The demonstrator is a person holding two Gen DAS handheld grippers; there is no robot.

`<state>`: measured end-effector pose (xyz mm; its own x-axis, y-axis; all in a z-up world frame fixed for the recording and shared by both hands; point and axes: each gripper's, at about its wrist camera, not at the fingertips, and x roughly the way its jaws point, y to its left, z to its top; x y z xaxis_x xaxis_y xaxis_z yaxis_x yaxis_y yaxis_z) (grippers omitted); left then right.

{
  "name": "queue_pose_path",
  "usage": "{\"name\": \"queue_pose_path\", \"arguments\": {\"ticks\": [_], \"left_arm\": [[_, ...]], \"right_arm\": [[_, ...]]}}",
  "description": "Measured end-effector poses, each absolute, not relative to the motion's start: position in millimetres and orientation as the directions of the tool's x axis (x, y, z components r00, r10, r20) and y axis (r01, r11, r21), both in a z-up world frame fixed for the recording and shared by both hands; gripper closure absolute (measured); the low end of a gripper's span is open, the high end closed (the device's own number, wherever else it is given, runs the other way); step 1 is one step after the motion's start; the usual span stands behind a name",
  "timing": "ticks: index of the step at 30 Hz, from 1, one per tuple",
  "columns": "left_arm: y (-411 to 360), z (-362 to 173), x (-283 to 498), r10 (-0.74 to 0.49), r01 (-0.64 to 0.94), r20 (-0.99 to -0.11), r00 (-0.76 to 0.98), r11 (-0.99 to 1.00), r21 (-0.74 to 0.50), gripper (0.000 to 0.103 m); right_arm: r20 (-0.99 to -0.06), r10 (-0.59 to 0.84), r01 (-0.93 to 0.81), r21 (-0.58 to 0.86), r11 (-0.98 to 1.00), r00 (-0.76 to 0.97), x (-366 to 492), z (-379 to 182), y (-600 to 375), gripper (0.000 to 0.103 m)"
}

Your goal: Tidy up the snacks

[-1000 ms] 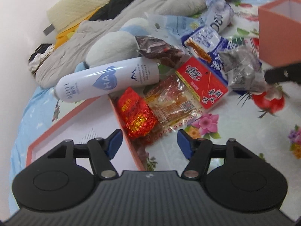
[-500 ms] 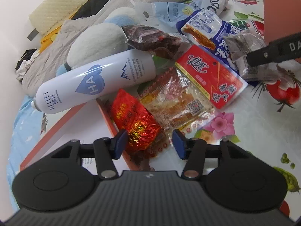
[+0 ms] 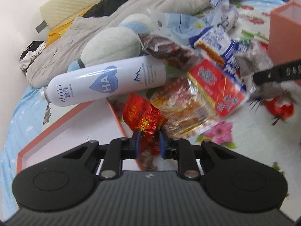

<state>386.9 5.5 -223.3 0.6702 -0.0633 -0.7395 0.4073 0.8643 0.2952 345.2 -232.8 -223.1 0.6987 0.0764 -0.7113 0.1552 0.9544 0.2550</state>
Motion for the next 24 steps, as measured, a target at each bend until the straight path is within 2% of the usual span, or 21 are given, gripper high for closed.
{"name": "queue_pose_path", "arguments": {"ticks": [5,17,24], "left_arm": [[-2.8,-208.1,363.5,-0.105,0.395,-0.720,0.686,0.884,0.249,0.080],[-20.3,-200.7,267.8,-0.176,0.396,-0.719,0.672,0.906,0.148,0.080],[-28.0,-197.0,213.8,-0.193,0.454,-0.736,0.649,0.874,0.171,0.080]], "right_arm": [[-0.716,0.086,0.142,0.252,0.957,0.693,324.5,-215.2,-232.6,0.072],[-0.745,0.113,0.093,0.229,0.969,0.657,229.8,-196.7,-225.9,0.073],[-0.755,0.120,0.093,0.234,0.968,0.645,171.8,-192.6,-223.4,0.073]]}}
